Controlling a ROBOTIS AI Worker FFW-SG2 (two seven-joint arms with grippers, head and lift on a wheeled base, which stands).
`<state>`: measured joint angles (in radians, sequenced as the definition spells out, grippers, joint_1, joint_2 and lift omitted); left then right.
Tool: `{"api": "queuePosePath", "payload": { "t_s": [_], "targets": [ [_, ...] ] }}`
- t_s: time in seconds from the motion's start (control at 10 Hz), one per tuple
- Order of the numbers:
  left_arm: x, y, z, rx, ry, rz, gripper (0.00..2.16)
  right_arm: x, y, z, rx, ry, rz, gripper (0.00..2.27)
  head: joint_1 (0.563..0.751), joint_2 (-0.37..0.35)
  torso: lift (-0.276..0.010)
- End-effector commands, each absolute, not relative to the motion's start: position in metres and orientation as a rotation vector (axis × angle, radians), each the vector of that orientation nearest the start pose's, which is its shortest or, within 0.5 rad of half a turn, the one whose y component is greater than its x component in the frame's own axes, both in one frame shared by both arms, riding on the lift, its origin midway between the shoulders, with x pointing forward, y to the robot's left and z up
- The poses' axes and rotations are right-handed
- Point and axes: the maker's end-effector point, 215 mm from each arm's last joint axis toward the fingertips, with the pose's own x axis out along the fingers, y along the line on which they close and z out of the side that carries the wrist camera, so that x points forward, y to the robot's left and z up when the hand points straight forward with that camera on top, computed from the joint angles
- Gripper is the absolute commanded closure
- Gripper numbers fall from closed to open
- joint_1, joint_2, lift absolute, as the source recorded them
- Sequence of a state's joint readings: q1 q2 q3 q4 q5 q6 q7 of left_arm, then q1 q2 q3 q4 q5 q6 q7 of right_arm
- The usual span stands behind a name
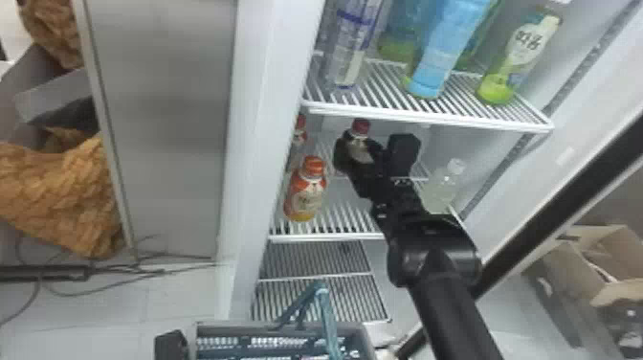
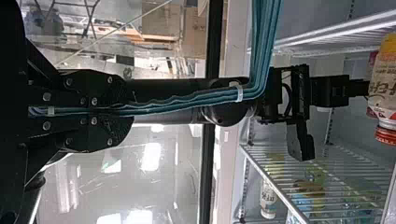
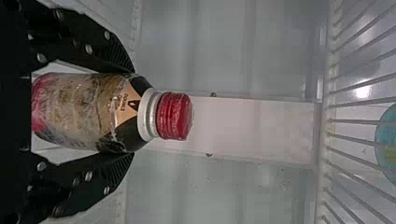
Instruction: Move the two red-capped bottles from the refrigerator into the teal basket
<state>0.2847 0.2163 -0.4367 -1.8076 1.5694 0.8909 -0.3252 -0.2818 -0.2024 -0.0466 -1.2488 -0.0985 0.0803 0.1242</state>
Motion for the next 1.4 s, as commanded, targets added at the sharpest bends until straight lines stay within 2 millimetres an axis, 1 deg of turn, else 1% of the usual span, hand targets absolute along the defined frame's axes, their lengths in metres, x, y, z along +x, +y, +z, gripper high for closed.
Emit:
{"api": "queuePosePath", "payload": {
  "t_s": [0.0,0.2,0.3,0.5,0.6,0.8,0.9,1.0,1.1,1.3],
  "targets": [
    [0.237,-0.126,-0.333,-1.465,0.963,-1.181,1.10,0.671,-0.332,-0.353,-0.066,0.118,0.014,0.76,0.695,-0.350,-0.228],
    [0.237,-0.126,-0.333,-1.469,0.964,-1.181,1.10,0.666,-0.333,-0.353,-0.064,0.107,0.014,0.76,0.695,-0.350,-0.228],
    [0.238,-0.125,-0.334,-1.467,0.960,-1.177,1.10,0.661,-0.335,-0.346,-0.062,0.091,0.010,0.76,0.695,-0.350,-0.228],
    [0.239,-0.125,-0.334,-1.471,0.956,-1.174,1.10,0.643,-0.339,-0.341,-0.048,0.069,0.004,0.76,0.695,-0.350,-0.228],
    [0.239,-0.124,-0.334,-1.475,0.956,-1.172,1.10,0.632,-0.339,-0.337,-0.041,0.054,0.006,0.76,0.695,-0.350,-0.228],
    [0.239,-0.124,-0.334,-1.475,0.953,-1.172,1.10,0.620,-0.337,-0.332,-0.037,0.042,0.027,0.76,0.695,-0.350,-0.228],
    [0.239,-0.123,-0.334,-1.476,0.954,-1.171,1.10,0.610,-0.337,-0.326,-0.042,0.037,0.031,0.76,0.695,-0.350,-0.228],
    [0.238,-0.123,-0.335,-1.478,0.956,-1.169,1.10,0.602,-0.338,-0.327,-0.033,0.039,0.032,0.76,0.695,-0.350,-0.228],
    [0.239,-0.123,-0.335,-1.478,0.954,-1.167,1.10,0.596,-0.345,-0.327,-0.031,0.043,0.031,0.76,0.695,-0.350,-0.228],
    [0.239,-0.123,-0.335,-1.482,0.952,-1.166,1.10,0.574,-0.343,-0.314,-0.029,0.023,0.040,0.76,0.695,-0.350,-0.228]
  ]
}}
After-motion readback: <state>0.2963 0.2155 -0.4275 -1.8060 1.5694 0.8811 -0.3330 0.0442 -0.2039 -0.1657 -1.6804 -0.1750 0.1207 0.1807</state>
